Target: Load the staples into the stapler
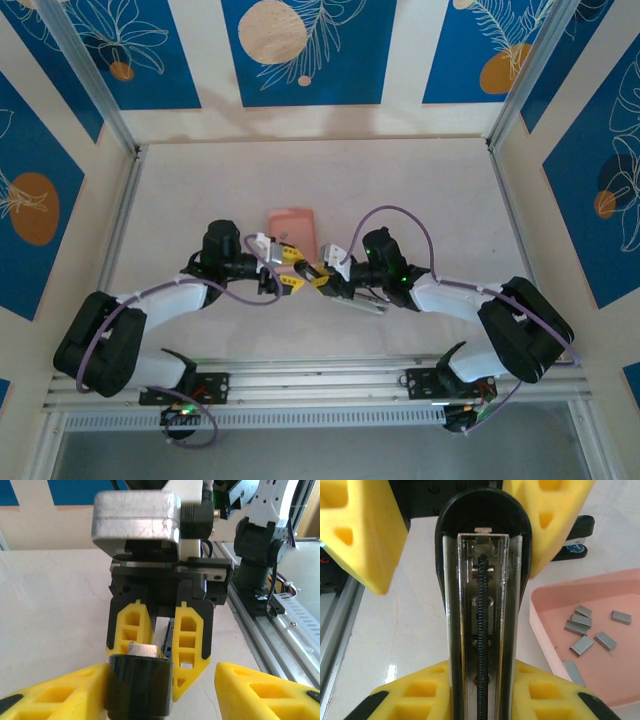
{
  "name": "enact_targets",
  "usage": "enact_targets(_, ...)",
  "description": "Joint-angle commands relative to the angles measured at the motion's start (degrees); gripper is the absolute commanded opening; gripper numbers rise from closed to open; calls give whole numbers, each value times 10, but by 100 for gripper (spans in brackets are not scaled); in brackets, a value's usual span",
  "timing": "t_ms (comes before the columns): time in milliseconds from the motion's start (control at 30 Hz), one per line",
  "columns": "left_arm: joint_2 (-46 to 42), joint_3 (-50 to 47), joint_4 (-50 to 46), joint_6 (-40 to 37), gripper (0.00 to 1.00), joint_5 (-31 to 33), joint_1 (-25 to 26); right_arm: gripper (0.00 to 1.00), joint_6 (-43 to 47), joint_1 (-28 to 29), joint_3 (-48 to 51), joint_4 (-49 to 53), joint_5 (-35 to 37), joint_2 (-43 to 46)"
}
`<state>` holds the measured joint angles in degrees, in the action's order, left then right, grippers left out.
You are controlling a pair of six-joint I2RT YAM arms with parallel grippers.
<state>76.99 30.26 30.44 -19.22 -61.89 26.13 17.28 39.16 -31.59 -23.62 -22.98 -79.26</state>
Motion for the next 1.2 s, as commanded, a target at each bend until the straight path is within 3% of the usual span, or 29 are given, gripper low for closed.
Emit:
enact_targets(0, -6, 13, -21, -29, 55, -6, 8, 24, 3, 6, -1, -40, -27, 22)
enact_targets(300, -1, 10, 3, -24, 44, -6, 17, 24, 3, 11, -15, -29, -33, 19)
enact_targets(700, -17, 14, -13, -23, 23, 15, 19, 29, -21, 12, -18, -18, -29, 25)
enact_targets(833, -45, 45, -133, -71, 21, 25, 19, 43, -59, 11, 2, -19, -11, 49)
enact_targets(967, -75, 82, -274, -144, 21, 48, 19, 51, -115, 9, 21, 1, 22, 89)
enact_targets(1167, -93, 161, -520, -271, 21, 121, 19, 55, -310, -17, -1, 134, 78, 129)
